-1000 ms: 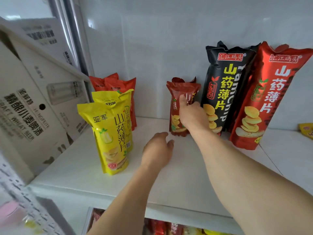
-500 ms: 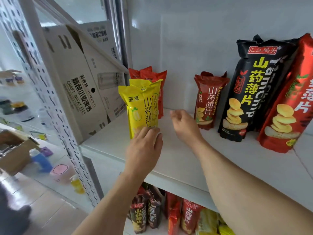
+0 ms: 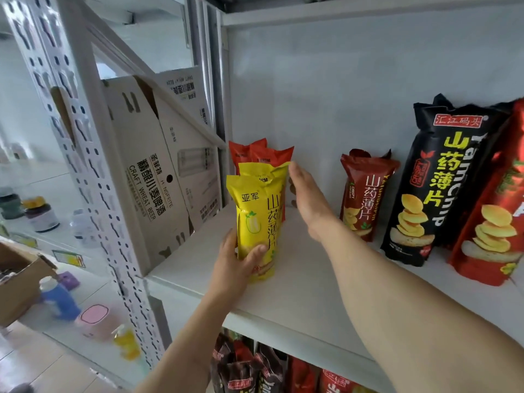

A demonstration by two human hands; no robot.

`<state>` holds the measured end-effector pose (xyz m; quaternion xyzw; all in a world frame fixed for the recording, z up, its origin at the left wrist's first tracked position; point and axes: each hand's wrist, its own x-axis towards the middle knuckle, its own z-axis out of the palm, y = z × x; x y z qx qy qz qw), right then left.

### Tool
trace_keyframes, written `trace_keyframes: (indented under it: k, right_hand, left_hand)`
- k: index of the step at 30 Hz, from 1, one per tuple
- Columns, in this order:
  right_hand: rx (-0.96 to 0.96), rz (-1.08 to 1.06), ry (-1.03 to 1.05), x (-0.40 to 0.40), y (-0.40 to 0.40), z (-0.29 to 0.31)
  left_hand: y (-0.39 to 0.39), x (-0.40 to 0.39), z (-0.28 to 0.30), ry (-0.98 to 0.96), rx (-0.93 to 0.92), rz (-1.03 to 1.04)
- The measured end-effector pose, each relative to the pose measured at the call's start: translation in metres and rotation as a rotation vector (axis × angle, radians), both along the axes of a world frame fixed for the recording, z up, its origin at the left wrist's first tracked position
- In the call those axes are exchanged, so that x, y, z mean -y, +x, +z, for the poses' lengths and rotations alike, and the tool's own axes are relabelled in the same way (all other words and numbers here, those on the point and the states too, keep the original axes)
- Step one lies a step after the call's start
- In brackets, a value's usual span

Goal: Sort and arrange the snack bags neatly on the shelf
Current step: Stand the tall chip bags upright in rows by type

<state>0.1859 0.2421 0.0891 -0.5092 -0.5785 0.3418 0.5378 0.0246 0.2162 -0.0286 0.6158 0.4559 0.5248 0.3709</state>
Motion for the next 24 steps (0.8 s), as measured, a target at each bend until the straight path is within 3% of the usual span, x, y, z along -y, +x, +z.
trace_keyframes:
  k: [7, 11, 17, 24]
  right_hand:
    - [-0.036, -0.023, -0.034, -0.005, -0.011, 0.013]
    - [-0.127, -0.064, -0.061, -0.005, -0.012, -0.001]
    - [-0.238, -0.041, -0.125, 0.0, -0.025, -0.02]
    - [-0.315, -0.083, -0.093, 0.002, -0.028, -0.04]
  left_hand:
    - [-0.011, -0.022, 0.005, -0.005, 0.065, -0.202]
    - [-0.012, -0.032, 0.0, -0.041, 0.045, -0.254]
    - [-0.013, -0.037, 0.004, -0.115, 0.165, -0.436]
    - [-0.015, -0.048, -0.001, -0.138, 0.227, -0.506]
